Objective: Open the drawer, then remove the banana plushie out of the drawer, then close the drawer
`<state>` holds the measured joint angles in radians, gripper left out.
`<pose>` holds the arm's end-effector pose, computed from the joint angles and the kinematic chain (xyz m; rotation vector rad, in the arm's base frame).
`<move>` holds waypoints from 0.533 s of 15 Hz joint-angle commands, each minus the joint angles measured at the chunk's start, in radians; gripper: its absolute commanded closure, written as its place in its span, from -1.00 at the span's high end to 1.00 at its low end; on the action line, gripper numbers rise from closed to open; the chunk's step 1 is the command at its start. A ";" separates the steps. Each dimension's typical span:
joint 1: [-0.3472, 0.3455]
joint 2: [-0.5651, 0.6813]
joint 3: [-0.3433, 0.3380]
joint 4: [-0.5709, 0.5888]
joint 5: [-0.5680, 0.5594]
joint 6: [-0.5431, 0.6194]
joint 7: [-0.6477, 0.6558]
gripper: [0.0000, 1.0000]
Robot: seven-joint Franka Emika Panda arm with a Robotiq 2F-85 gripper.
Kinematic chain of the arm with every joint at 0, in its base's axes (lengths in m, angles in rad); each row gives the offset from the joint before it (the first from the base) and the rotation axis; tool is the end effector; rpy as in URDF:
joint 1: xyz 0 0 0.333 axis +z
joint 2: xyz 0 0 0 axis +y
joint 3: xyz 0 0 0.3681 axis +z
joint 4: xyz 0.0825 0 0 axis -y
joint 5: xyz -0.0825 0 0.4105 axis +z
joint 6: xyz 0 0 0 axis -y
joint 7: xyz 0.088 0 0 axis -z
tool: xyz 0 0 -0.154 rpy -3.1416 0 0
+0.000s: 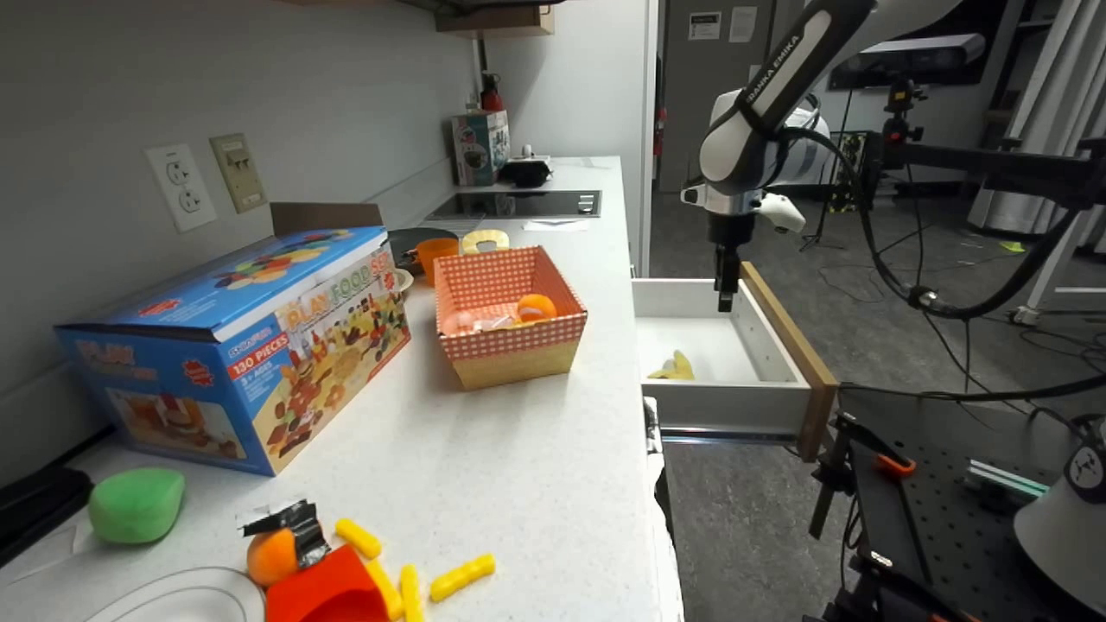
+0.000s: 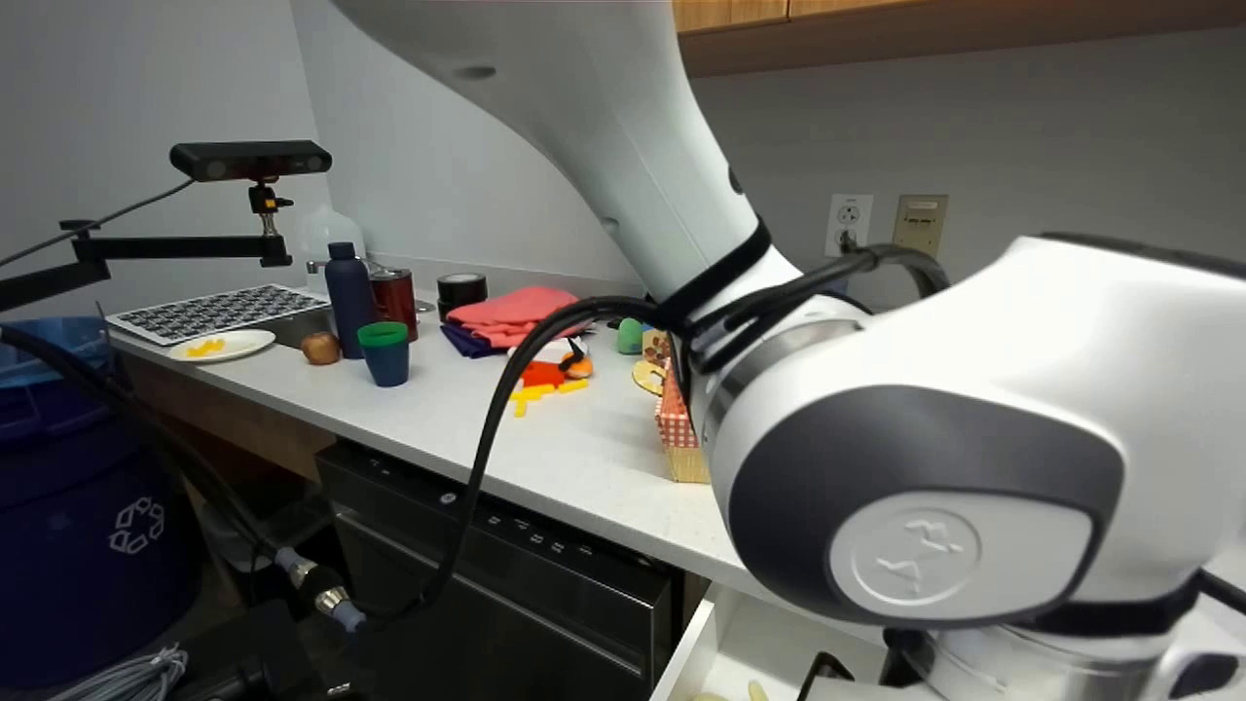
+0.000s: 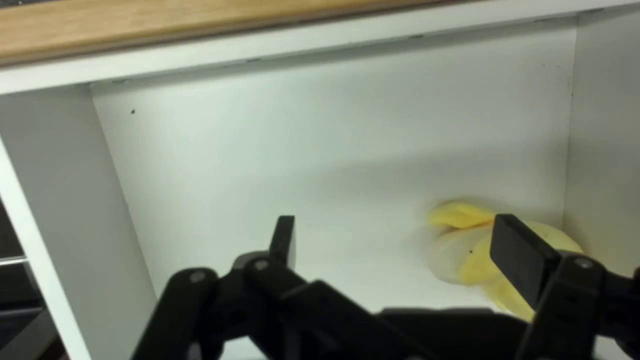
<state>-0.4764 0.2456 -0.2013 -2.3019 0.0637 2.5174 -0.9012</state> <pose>0.4291 -0.3466 0.2222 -3.1206 -0.2763 0.0400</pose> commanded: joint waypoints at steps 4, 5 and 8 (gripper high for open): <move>0.081 -0.147 -0.017 -0.096 -0.028 0.090 0.014 1.00; 0.087 -0.156 -0.017 -0.101 -0.026 0.097 0.011 1.00; 0.099 -0.156 -0.010 -0.101 0.021 0.119 -0.017 1.00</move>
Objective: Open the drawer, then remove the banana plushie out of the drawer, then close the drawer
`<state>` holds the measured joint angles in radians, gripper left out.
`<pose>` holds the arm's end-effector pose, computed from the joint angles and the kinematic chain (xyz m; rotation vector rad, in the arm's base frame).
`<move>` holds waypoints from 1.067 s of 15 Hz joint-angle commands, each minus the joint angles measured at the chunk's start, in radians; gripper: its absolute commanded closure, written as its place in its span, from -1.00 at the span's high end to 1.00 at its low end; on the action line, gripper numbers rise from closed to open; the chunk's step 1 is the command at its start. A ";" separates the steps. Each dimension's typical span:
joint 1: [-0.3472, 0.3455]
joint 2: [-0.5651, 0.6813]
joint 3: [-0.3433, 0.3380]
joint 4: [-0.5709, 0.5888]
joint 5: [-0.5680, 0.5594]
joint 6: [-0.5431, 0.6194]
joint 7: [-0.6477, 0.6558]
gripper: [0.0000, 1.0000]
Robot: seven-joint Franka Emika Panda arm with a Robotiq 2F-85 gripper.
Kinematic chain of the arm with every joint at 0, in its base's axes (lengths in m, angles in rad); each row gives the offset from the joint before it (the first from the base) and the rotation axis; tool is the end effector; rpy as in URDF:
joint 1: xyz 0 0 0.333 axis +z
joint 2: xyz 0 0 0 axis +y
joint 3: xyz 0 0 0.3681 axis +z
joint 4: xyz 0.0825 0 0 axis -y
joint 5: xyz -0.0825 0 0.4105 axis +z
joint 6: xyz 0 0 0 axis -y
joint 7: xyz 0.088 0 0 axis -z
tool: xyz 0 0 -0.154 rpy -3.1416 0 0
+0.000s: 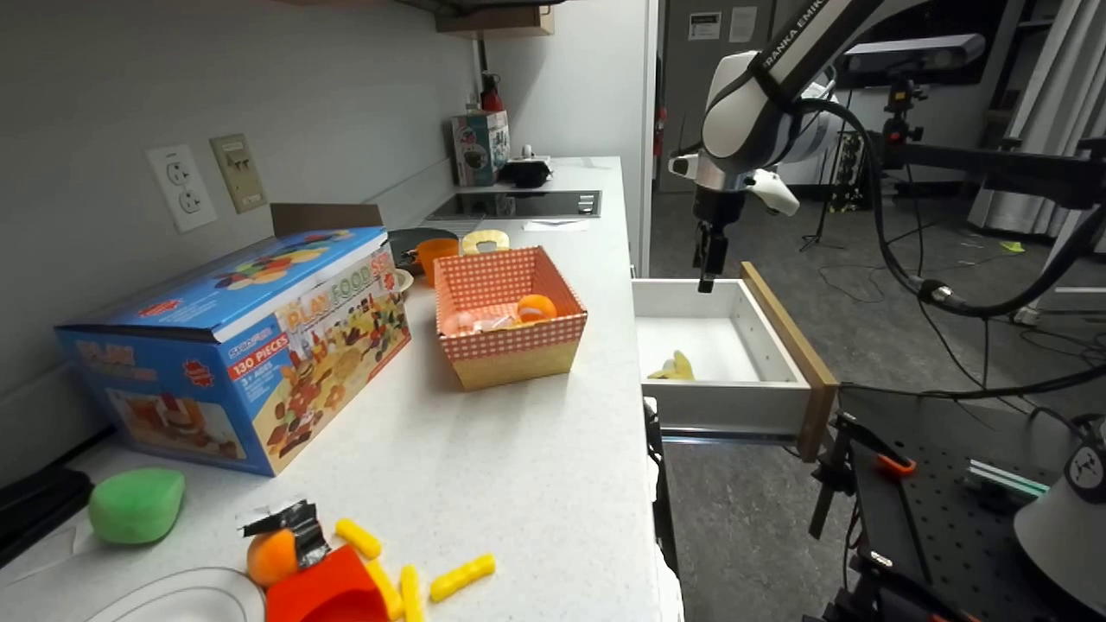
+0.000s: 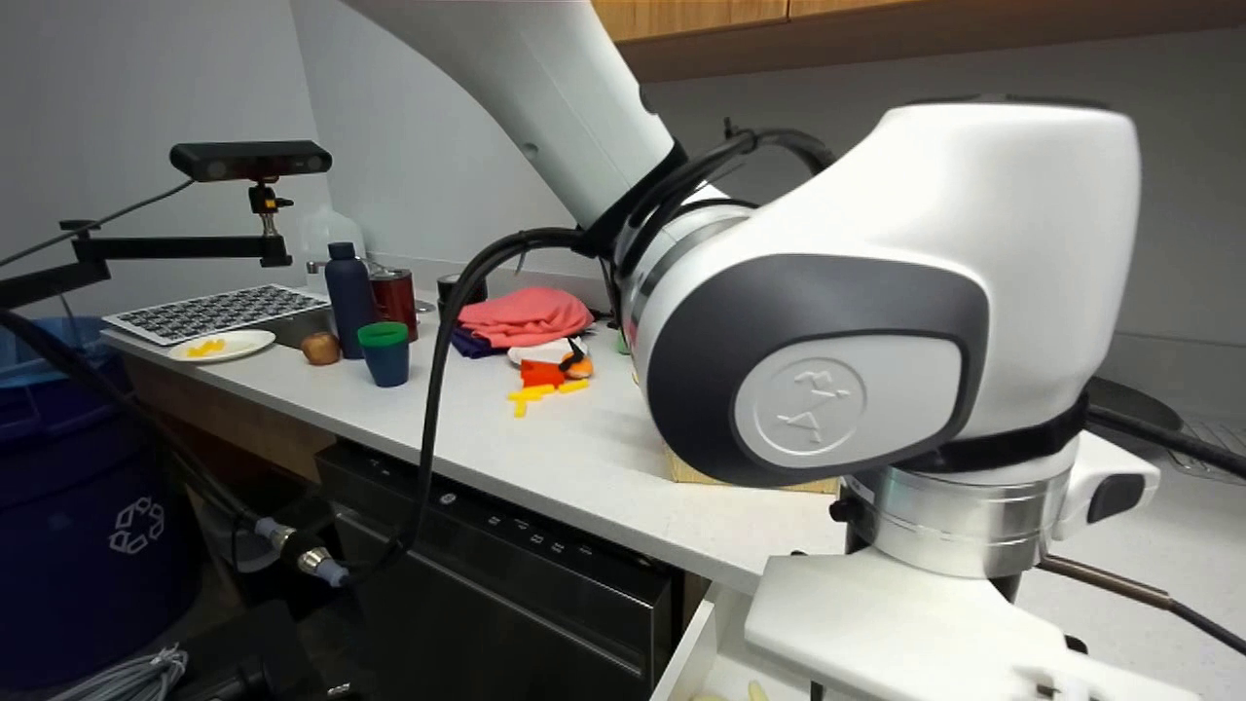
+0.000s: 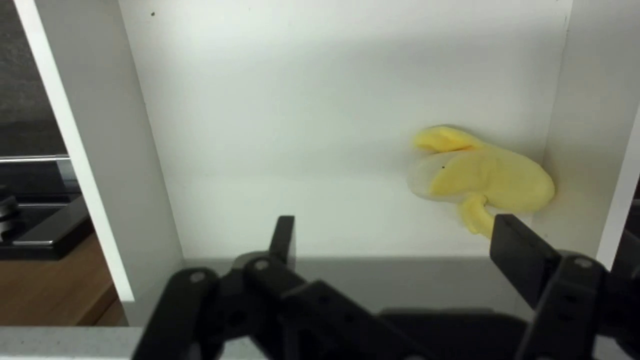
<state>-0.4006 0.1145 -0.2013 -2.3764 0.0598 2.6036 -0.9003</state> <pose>0.4475 -0.3080 0.2708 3.0433 0.3846 0.1410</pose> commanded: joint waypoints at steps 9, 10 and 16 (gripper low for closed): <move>-0.013 0.185 0.076 0.099 0.318 0.068 -0.178 1.00; -0.021 0.212 0.087 0.119 0.336 0.063 -0.185 1.00; -0.078 0.363 0.132 0.210 0.322 0.036 -0.165 1.00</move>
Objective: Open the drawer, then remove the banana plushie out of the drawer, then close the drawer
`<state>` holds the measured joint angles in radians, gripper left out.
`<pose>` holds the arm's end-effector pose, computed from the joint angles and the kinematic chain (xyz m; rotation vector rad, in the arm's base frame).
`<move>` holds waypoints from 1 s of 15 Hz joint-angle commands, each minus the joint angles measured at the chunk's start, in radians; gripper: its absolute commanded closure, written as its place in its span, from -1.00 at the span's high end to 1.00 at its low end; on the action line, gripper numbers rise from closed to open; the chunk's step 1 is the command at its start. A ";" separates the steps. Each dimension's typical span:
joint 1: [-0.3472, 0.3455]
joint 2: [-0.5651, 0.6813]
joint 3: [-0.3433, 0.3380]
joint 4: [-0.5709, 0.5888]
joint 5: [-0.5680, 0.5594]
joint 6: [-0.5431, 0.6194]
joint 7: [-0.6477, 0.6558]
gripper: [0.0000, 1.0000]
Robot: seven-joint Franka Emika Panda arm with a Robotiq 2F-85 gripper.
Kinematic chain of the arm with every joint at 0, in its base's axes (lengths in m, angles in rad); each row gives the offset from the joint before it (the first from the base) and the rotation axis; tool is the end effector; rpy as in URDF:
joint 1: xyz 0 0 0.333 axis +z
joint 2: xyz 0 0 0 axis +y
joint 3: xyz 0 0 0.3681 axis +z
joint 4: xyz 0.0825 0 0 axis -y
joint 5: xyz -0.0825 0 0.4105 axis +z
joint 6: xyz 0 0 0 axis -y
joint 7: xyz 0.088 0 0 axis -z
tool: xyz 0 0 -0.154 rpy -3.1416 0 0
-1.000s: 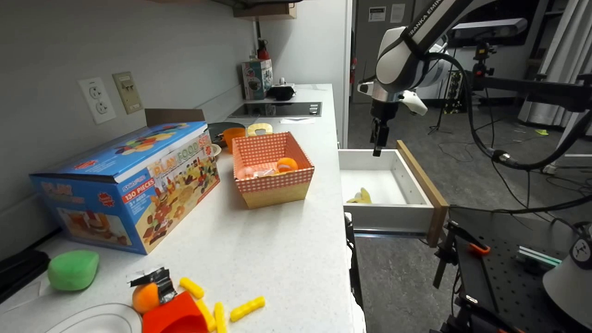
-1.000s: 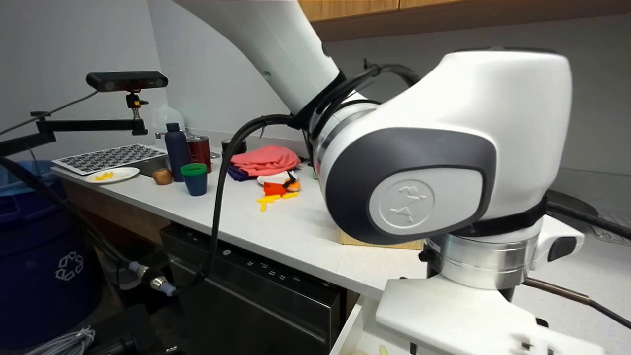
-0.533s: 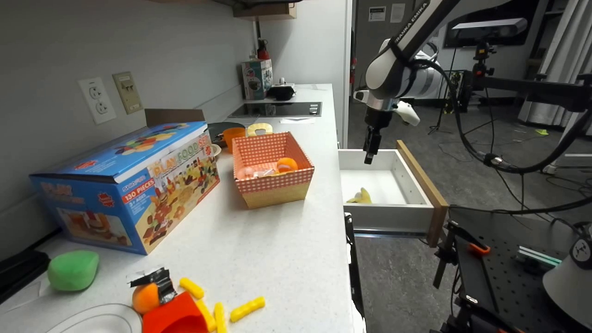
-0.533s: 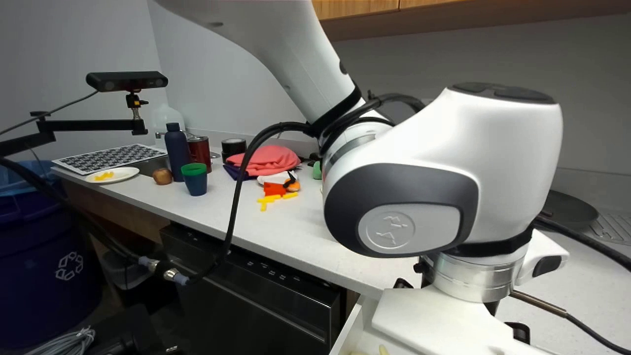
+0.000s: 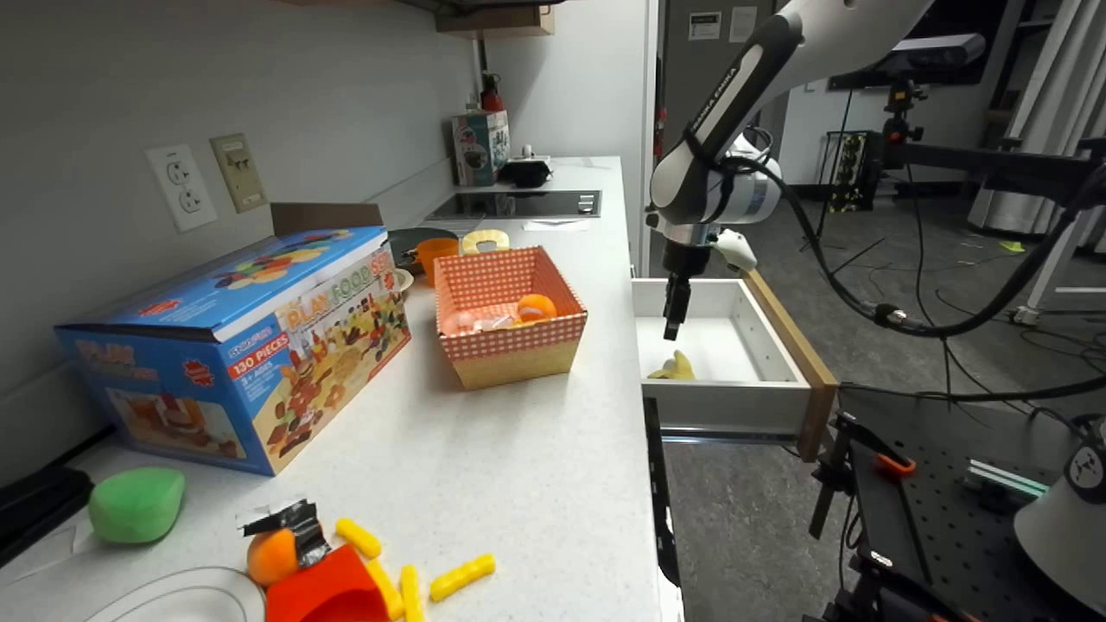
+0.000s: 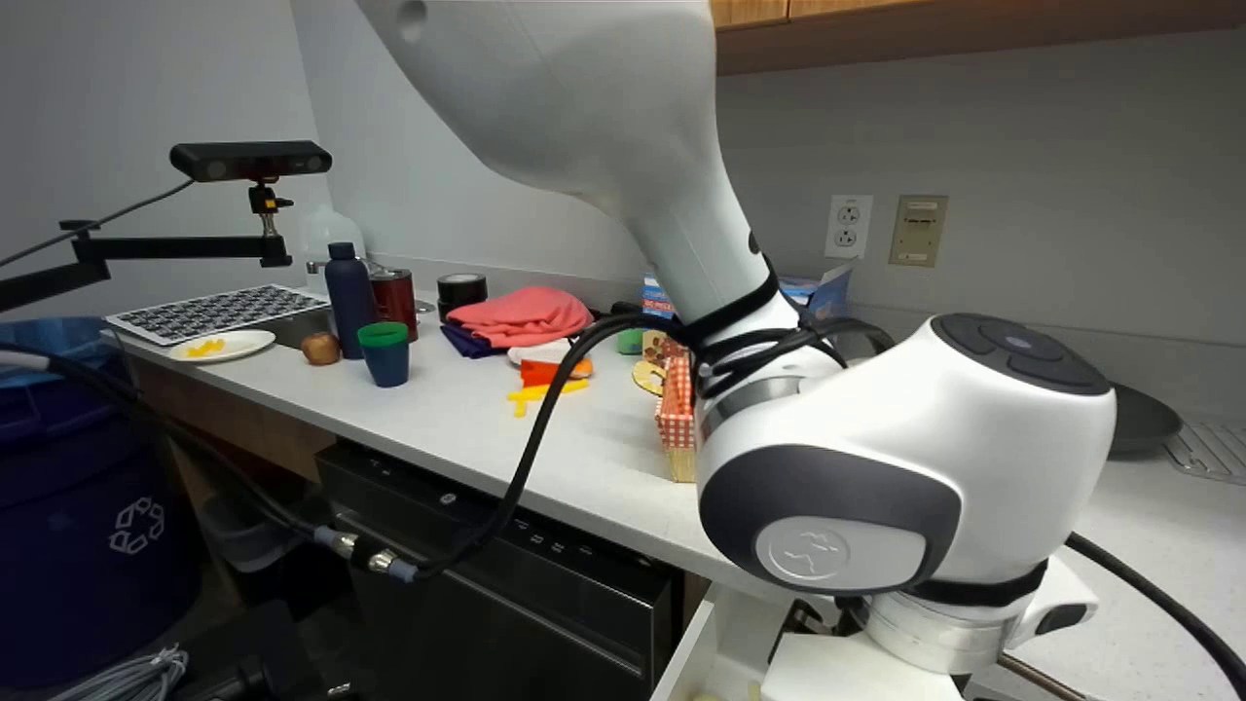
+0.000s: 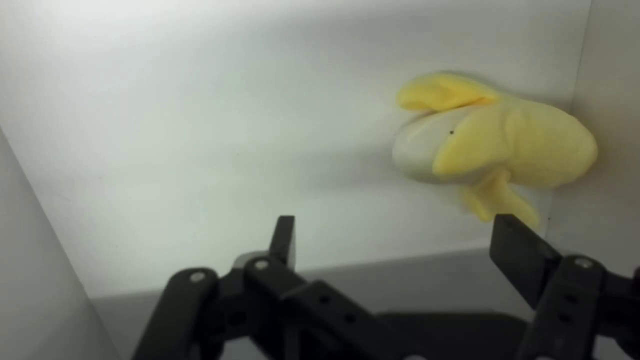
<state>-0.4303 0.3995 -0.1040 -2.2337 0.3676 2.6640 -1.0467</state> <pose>0.5001 -0.3011 0.1715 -3.0540 -0.3021 -0.1875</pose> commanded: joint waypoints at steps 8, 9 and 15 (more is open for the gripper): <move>-0.132 0.198 0.117 0.158 0.021 -0.174 -0.032 1.00; -0.135 0.208 0.120 0.168 0.022 -0.195 -0.031 1.00; -0.124 0.246 0.111 0.220 0.015 -0.295 -0.024 0.49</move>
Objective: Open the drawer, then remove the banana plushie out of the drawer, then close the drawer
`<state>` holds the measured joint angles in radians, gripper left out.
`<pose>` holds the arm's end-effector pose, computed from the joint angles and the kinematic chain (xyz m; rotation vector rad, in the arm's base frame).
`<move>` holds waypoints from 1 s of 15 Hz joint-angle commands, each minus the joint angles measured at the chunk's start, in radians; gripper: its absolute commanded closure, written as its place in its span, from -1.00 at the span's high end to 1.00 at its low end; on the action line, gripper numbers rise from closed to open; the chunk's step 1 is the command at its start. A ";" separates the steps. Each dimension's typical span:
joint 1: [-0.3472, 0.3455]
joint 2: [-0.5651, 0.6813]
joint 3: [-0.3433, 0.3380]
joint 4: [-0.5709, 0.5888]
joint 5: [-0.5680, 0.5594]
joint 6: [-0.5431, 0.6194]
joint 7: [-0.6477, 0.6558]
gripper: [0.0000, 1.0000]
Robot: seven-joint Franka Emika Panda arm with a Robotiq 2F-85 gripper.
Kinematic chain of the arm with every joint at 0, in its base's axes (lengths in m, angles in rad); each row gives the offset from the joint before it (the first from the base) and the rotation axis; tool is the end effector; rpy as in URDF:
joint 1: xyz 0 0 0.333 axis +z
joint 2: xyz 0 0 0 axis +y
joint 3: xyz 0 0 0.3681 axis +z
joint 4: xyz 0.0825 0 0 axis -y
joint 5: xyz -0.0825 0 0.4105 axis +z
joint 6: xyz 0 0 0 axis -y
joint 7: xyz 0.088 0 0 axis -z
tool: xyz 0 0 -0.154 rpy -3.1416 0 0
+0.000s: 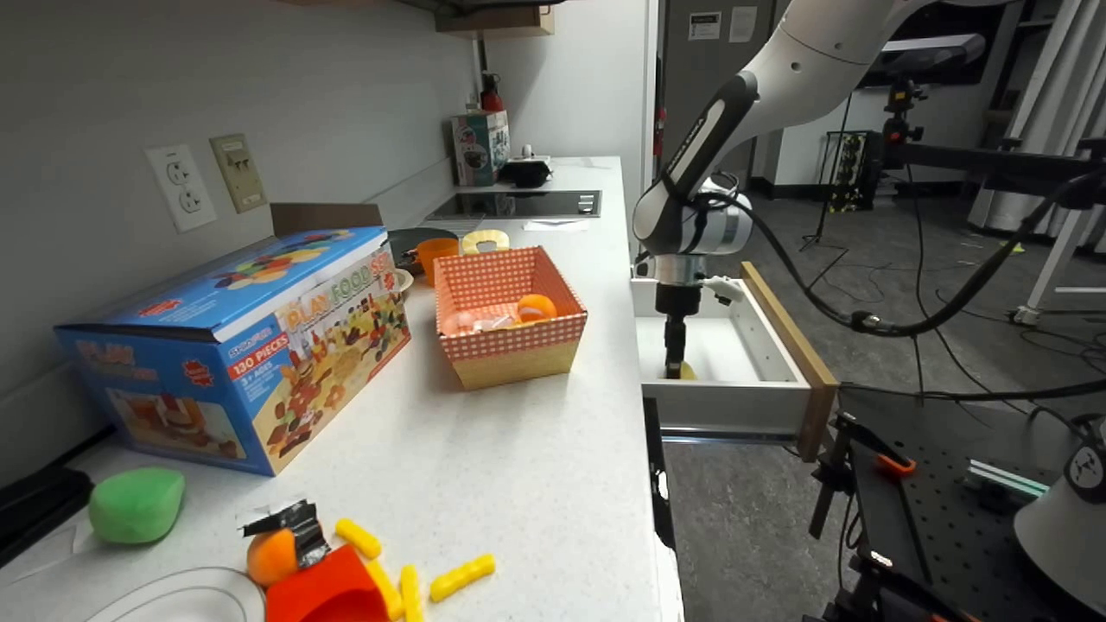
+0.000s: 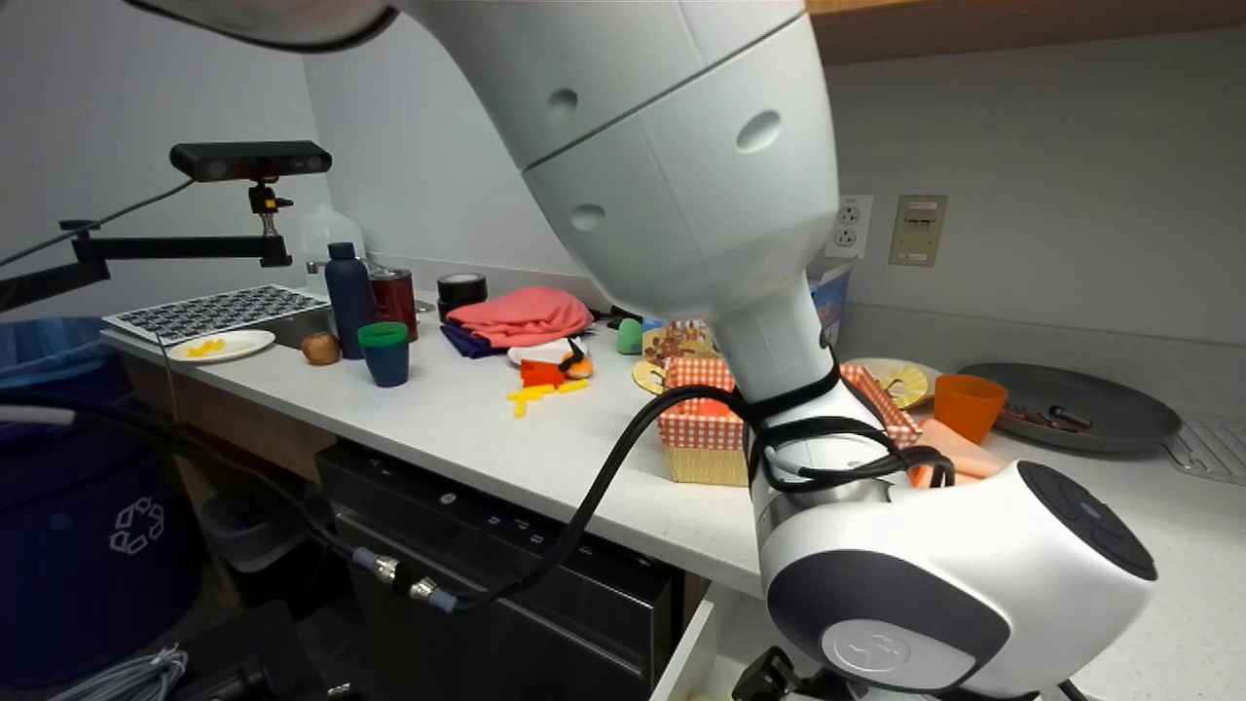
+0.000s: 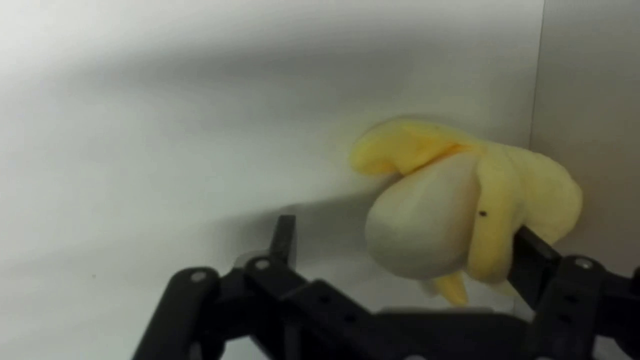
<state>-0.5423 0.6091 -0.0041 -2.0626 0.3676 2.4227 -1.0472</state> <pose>0.5081 -0.2944 0.0891 -2.8110 -0.2726 0.0369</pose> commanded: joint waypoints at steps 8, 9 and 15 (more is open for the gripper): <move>0.014 -0.014 -0.023 0.032 -0.014 -0.071 0.015 -0.64; 0.028 -0.039 -0.039 0.017 -0.037 -0.072 0.031 -0.80; 0.100 -0.188 -0.120 -0.042 -0.184 -0.044 0.133 -0.97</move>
<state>-0.4976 0.5223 -0.0769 -2.0531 0.2572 2.3746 -0.9751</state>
